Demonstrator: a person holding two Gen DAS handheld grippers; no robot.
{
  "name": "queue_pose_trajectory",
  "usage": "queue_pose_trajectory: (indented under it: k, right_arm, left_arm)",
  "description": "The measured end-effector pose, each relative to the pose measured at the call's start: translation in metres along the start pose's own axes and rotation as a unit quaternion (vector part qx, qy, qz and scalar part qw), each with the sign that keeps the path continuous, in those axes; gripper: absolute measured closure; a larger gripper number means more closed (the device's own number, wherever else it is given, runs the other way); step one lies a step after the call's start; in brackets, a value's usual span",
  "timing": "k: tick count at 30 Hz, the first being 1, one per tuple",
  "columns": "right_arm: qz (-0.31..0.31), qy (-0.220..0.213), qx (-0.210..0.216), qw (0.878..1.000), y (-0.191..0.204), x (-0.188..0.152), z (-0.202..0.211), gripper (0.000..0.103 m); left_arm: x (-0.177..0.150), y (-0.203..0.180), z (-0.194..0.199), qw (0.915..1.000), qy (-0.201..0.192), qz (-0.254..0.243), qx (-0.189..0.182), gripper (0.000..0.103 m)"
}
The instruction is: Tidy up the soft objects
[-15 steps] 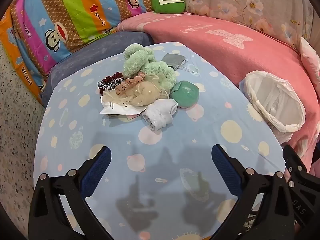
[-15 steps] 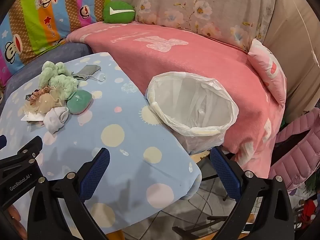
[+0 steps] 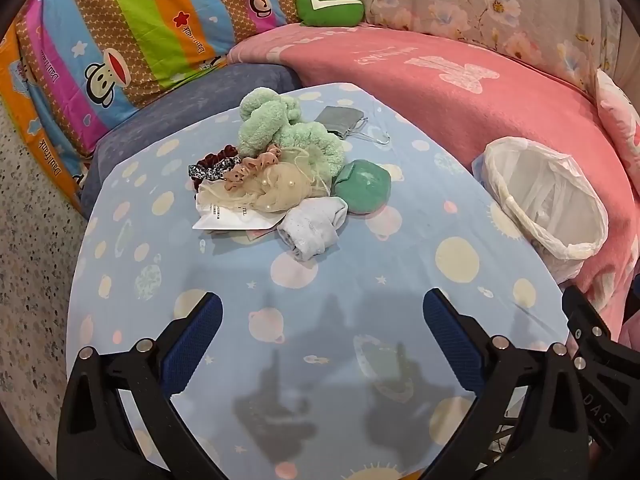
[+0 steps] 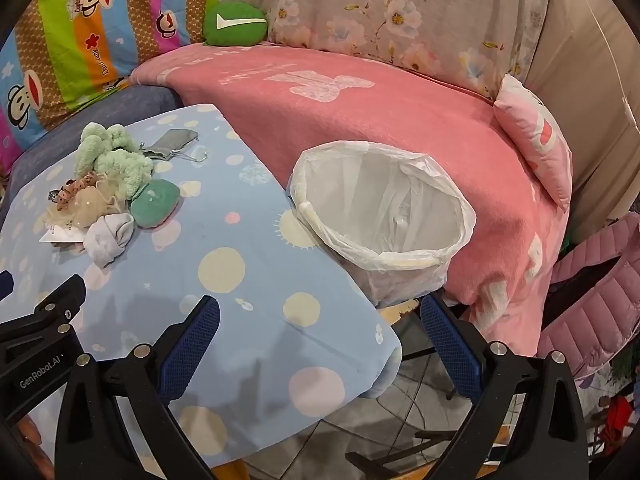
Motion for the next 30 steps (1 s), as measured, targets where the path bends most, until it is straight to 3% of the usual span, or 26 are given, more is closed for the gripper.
queue_pose_trajectory:
  k: [30]
  right_arm:
    - [0.002, -0.001, 0.000, 1.000, 0.0004, 0.0022, -0.0035, 0.007]
  left_arm:
    - [0.0008, 0.0022, 0.0077, 1.0000, -0.008, 0.004, -0.001, 0.007]
Point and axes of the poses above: each gripper's, at about its wrist camera, not at the fingertips, and z roughly against the way its jaws point, y to its left, x to its top, the point moved 2 cm from there along -z, roughly the way its jaws point, and after that the axes turned 14 degrees about -z, right-handed, at the moved point
